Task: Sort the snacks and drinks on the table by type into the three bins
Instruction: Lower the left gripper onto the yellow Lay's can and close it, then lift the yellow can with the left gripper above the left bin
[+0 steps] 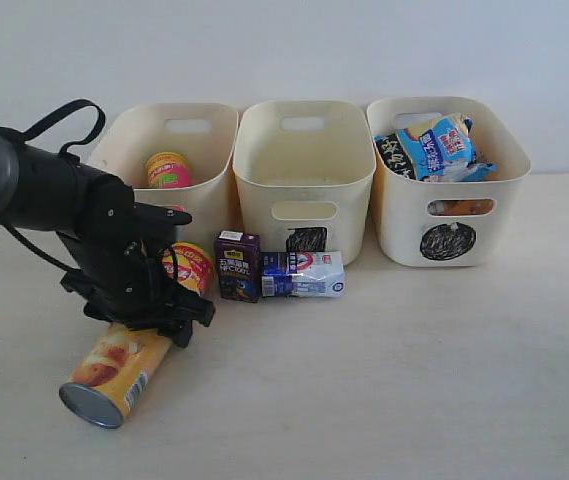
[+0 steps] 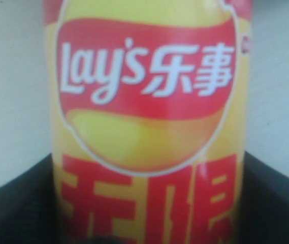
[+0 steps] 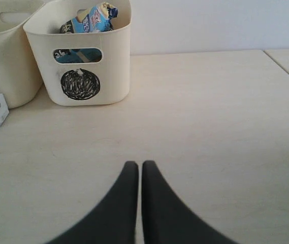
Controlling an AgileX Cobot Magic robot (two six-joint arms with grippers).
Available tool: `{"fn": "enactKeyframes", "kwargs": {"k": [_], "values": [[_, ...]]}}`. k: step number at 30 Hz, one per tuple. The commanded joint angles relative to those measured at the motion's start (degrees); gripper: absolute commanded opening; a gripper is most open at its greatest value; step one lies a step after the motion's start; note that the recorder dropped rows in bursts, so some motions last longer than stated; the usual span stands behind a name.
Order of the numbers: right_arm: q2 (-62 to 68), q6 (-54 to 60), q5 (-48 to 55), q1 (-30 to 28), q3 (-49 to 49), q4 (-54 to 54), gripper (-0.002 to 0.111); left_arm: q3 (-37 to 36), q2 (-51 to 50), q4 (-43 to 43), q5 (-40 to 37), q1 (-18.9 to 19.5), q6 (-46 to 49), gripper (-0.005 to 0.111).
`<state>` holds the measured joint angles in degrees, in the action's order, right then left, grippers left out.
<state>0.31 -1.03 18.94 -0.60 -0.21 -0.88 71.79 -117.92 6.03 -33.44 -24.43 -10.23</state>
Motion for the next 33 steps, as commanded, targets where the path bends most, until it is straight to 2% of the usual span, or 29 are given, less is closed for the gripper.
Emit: {"fn": "enactKeyframes", "kwargs": {"k": [1, 6, 9, 11, 13, 17, 20, 24, 33], "values": [[-0.3, -0.1, -0.2, -0.5, 0.2, 0.1, 0.000, 0.3, 1.3, -0.2, 0.0, 0.2, -0.2, 0.004], [-0.3, -0.1, -0.2, -0.5, 0.2, 0.1, 0.000, 0.3, 6.9, 0.0, -6.5, 0.6, -0.2, 0.004], [-0.3, -0.1, -0.2, -0.5, 0.2, 0.1, 0.000, 0.3, 12.3, 1.0, -16.0, 0.6, 2.1, 0.004], [-0.3, -0.1, -0.2, -0.5, 0.2, 0.1, 0.000, 0.3, 15.2, 1.0, -18.8, 0.6, 3.9, 0.004], [-0.3, -0.1, -0.2, -0.5, 0.2, 0.1, 0.000, 0.3, 20.9, 1.0, -19.1, 0.6, 5.4, 0.004], [-0.3, -0.1, -0.2, -0.5, 0.2, 0.1, 0.000, 2.6, 28.9, 1.3, -15.0, 1.8, 5.9, 0.004], [-0.3, -0.1, -0.2, -0.5, 0.2, 0.1, 0.000, 7.0, 28.7, 1.3, -15.0, 2.7, 5.9, 0.004], [-0.3, -0.1, -0.2, -0.5, 0.2, 0.1, 0.000, 16.7, 24.9, 1.4, -14.8, 3.4, 5.9, 0.004], [-0.3, -0.1, -0.2, -0.5, 0.2, 0.1, 0.000, 37.2, 9.3, 1.6, -10.5, 4.1, 5.9, 0.004]]}}
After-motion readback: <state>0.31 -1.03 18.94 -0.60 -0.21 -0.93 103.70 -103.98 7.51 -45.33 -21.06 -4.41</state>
